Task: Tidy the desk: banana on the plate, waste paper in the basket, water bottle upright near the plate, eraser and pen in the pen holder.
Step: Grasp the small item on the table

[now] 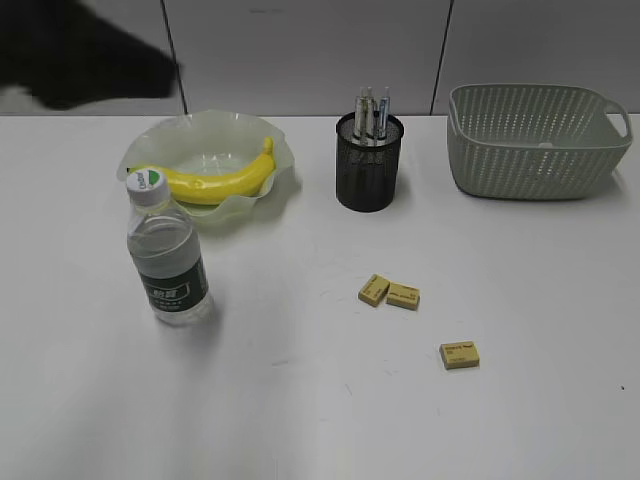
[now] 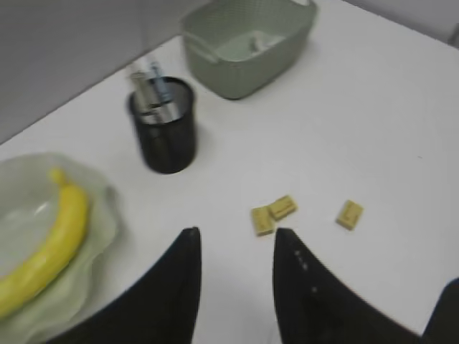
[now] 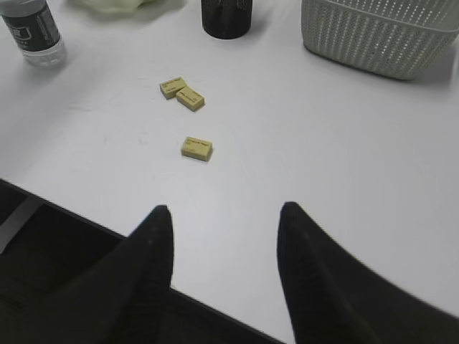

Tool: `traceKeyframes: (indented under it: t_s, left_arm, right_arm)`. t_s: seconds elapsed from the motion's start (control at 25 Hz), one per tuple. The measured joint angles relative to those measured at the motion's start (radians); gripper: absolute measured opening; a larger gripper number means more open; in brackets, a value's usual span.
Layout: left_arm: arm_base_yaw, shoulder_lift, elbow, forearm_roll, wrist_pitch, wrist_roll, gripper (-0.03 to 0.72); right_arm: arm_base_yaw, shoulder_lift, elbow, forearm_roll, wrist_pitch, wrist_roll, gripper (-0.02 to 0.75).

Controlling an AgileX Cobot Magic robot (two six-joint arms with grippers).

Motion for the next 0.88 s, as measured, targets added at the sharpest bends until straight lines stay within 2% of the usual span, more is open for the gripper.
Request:
traceKeyframes:
  t_s: [0.08,0.16,0.24,0.32,0.48,0.6,0.76,0.88]
  left_arm:
    - [-0.187,0.165,-0.106,0.111,-0.031,-0.046,0.254]
    - [-0.332,0.319,-0.191,0.263,-0.046,-0.190,0.258]
    - [-0.416,0.482,-0.266,0.403,-0.044,-0.369,0.286]
    - [-0.429,0.620,-0.342,0.468,-0.042,-0.501,0.326]
    - [-0.424,0.842,-0.465,0.516,-0.016,-0.572,0.379]
    - [-0.423,0.950,-0.541,0.552,0.026,-0.619,0.385]
    - [-0.422,1.032,-0.615,0.734,0.117,-0.773,0.385]
    - [-0.414,1.052,-0.629,0.787,0.136,-0.813,0.385]
  right_arm:
    - [0.000,0.000,0.000,0.000,0.000,0.001,0.382]
    - [0.000,0.000,0.000,0.000,0.000,0.001,0.382]
    - [0.000,0.000,0.000,0.000,0.000,0.001,0.382]
    - [0.000,0.000,0.000,0.000,0.000,0.001,0.379]
    - [0.000,0.000,0.000,0.000,0.000,0.002,0.357]
    - [0.000,0.000,0.000,0.000,0.000,0.004,0.344]
    - [0.000,0.000,0.000,0.000,0.000,0.004,0.342]
    - [0.000,0.000,0.000,0.000,0.000,0.004,0.340]
